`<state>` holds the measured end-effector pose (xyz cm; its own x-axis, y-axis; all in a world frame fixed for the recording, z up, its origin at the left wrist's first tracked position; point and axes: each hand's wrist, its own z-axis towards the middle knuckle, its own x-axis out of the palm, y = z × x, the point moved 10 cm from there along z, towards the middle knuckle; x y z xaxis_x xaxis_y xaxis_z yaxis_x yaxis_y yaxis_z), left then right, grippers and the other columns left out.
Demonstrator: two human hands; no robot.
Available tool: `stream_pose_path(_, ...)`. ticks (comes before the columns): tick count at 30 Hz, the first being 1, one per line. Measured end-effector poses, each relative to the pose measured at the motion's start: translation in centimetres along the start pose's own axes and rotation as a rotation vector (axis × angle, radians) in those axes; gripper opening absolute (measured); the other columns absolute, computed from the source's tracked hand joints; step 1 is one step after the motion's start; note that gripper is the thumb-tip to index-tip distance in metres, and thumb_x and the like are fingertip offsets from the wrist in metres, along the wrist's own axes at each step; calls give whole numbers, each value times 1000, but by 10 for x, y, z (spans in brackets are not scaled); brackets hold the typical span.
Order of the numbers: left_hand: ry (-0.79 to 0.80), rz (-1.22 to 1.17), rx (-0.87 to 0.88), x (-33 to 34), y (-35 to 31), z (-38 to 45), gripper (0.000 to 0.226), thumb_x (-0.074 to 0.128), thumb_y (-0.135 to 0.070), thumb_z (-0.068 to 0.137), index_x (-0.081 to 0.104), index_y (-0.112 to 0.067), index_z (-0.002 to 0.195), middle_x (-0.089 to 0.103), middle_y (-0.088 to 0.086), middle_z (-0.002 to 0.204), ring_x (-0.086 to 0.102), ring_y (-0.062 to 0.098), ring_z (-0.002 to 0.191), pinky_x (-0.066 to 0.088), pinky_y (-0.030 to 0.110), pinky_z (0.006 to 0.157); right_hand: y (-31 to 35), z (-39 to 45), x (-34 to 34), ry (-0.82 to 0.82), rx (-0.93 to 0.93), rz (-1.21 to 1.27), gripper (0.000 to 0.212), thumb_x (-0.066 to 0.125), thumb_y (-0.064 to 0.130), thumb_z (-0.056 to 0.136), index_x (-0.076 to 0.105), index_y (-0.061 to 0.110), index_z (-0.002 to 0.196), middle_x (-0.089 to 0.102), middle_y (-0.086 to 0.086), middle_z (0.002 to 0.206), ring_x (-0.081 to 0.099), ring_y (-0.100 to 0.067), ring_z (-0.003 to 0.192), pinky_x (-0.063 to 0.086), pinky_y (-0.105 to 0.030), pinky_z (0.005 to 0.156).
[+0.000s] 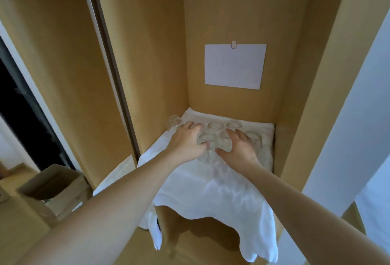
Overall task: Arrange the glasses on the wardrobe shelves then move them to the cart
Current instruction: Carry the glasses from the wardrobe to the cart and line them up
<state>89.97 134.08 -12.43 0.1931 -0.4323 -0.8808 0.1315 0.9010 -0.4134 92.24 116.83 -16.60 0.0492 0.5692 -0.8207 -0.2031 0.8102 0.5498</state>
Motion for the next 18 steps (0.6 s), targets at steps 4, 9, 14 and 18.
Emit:
stream_pose_path(4,8,8,-13,13,7,49,68,66,-51,89,48,-22,148,44,6,154,40,30,140,38,41,112,-12,44,-3,-42,41,7,81,65,54,89,32,25,157,26,-6,165,18,-29,152,21,-40,122)
stream_pose_path(9,47,-24,-13,34,16,95,68,67,-51,89,47,-24,148,40,6,158,33,28,146,33,40,117,-24,84,-2,-70,88,20,81,68,53,89,34,23,157,27,-8,164,20,-28,151,23,-38,122)
stream_pose_path(14,100,-88,3,49,23,135,71,69,-49,88,46,-22,150,42,7,155,37,29,144,37,42,115,-27,119,8,-59,143,-15,81,67,54,88,34,25,157,27,-5,164,20,-27,151,24,-38,122)
stream_pose_path(18,159,-117,33,63,29,168,72,73,-42,87,46,-20,150,43,9,155,41,27,141,37,36,115,-27,148,7,-93,137,-91,76,68,52,88,42,21,152,42,-5,155,35,-27,144,31,-39,117)
